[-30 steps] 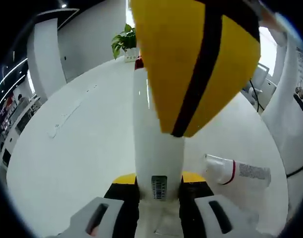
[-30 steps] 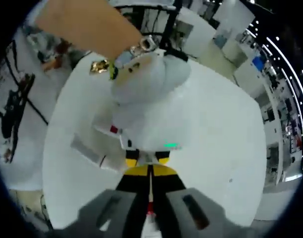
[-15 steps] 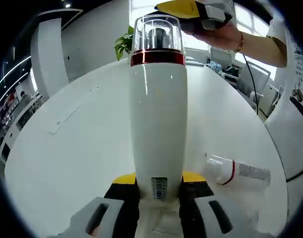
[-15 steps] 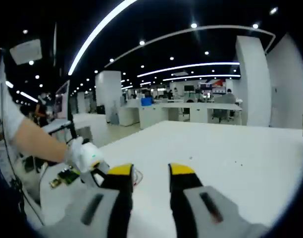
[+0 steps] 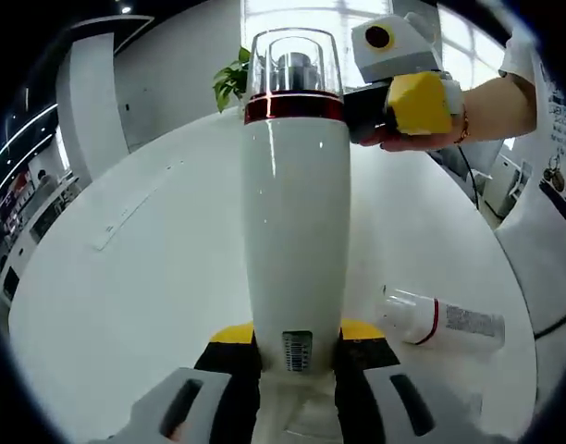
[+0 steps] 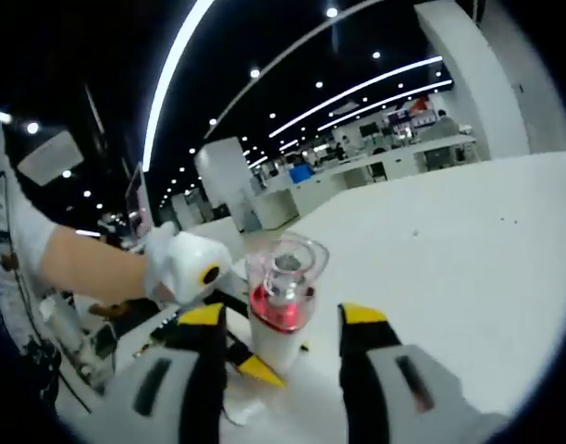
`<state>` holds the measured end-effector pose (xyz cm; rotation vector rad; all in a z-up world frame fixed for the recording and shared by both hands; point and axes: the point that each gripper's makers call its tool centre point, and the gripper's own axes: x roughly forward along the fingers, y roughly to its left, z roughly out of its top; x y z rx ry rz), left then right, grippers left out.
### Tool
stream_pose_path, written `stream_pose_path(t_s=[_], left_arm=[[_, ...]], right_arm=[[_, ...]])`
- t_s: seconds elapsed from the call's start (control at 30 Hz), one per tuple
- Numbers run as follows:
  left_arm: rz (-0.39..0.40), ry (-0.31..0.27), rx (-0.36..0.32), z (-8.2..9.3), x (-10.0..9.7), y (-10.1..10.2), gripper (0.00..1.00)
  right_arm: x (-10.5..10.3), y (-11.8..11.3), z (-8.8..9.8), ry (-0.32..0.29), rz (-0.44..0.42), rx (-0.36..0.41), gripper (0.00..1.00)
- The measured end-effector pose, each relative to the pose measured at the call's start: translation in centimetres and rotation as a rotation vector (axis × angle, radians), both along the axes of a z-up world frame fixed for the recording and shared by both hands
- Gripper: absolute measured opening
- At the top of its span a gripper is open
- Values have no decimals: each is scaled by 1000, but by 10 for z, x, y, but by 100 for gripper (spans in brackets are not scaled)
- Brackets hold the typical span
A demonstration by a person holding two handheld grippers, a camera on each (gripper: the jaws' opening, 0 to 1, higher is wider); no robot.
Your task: Arrange the skincare products in the storage area until every visible bottle or jar stands upright without overlapping.
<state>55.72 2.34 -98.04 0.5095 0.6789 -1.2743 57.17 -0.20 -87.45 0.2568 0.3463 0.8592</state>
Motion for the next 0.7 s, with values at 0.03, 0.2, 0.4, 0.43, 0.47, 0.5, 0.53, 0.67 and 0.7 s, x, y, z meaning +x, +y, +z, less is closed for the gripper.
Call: stream_pose_path(t_s=[0.03,0.2,0.4,0.43,0.47,0.5,0.53,0.67,0.7], left_arm=[[0,0,1,0,0,0,28],[-2,0,5,0,0,0,28],[-8,2,9,0,0,0,28],[-9,1,8,0,0,-1,28],[-8,2,8,0,0,-1,28],[-8,2,7,0,0,-1,28],[-6,1,7,0,0,-1,28],[-2,2,5,0,0,-1,29],[-1,2,3,0,0,-1,29]], right_arm=[[1,1,-1,1,1,2,47],[9,8,1,-1,-10,31,46],[12,16,-3,-8,2,18,42],[13,16,-3,-4,-2,22,40],[14,15,-4,1,-12,23,38],[16,15,-5,2,-18,21,37],[16,15,-5,3,-18,21,36],[15,16,-5,21,-40,0,36],[16,16,-5,21,-47,-8,35]])
